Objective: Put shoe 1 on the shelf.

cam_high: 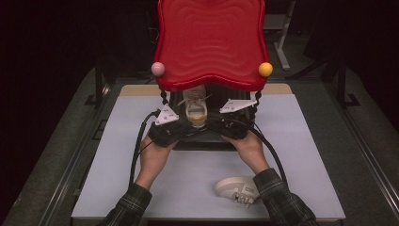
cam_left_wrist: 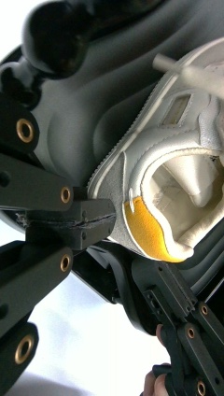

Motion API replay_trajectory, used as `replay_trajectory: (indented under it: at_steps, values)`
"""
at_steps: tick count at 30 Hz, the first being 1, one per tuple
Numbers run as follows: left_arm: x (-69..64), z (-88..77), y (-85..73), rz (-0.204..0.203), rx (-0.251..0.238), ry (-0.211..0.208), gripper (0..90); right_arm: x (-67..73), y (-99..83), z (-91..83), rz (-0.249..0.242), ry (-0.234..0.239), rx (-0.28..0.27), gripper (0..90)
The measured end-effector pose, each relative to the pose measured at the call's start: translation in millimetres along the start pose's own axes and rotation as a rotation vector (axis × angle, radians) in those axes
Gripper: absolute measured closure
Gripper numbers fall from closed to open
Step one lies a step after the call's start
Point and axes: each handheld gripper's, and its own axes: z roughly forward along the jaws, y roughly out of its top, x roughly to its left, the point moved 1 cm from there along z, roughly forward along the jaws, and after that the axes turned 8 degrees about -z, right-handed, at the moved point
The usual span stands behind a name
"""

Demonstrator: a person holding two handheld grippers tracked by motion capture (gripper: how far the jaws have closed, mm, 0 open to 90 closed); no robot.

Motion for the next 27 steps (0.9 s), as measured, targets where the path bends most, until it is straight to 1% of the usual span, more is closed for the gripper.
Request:
replay_trajectory:
  at_steps: [5, 6, 7, 9, 13, 14, 16, 17, 19, 21, 22, 24, 27]
  values:
    - [-1.1, -0.2, -0.7, 0.0, 0.002, 0.001, 89.7, -1.7, -0.7, -1.1, -0.003, 0.001, 0.001, 89.8]
    - [-0.6, -1.2, -0.7, 0.011, 0.006, 0.001, 88.9, -1.9, -0.9, -1.7, -0.001, 0.003, 0.0, 89.8]
    - [-0.9, -2.3, -1.2, 0.01, 0.005, -0.005, 88.3, -2.2, -1.0, -3.1, 0.007, 0.009, -0.003, 89.7]
    - [-1.8, -5.2, -2.6, 0.013, 0.02, -0.02, 87.2, -2.7, -1.2, -7.8, 0.014, 0.018, -0.002, 89.7]
    - [-5.6, -11.2, -8.2, 0.029, 0.058, -0.045, 84.3, -1.6, -2.0, -19.3, 0.014, 0.037, 0.003, 89.7]
    - [-5.9, -13.1, -9.8, 0.035, 0.071, -0.052, 82.5, -1.3, -2.3, -22.6, 0.015, 0.043, 0.005, 89.7]
    - [-6.3, -17.6, -13.0, 0.047, 0.08, -0.065, 78.8, -0.6, -3.5, -28.5, 0.019, 0.057, 0.011, 89.7]
    - [-6.5, -19.7, -14.5, 0.041, 0.086, -0.075, 75.6, -0.4, -4.8, -31.1, 0.017, 0.062, 0.009, 89.7]
    - [-6.2, -24.1, -17.2, 0.046, 0.114, -0.094, 68.4, 0.7, -9.0, -36.3, 0.013, 0.059, 0.018, 89.7]
    - [-7.0, -29.3, -20.9, 0.048, 0.138, -0.106, 60.6, 0.8, -15.3, -41.1, 0.009, 0.066, 0.032, 89.7]
    - [-7.6, -32.0, -23.2, 0.052, 0.149, -0.113, 57.4, 0.9, -18.0, -43.6, 0.021, 0.071, 0.051, 89.7]
    - [-9.3, -37.6, -28.9, 0.058, 0.158, -0.119, 52.5, 1.1, -25.2, -50.0, 0.021, 0.078, 0.048, 89.7]
    - [-9.7, -44.8, -39.3, 0.066, 0.199, -0.125, 44.2, 0.7, -36.5, -58.8, 0.026, 0.098, 0.058, 89.7]
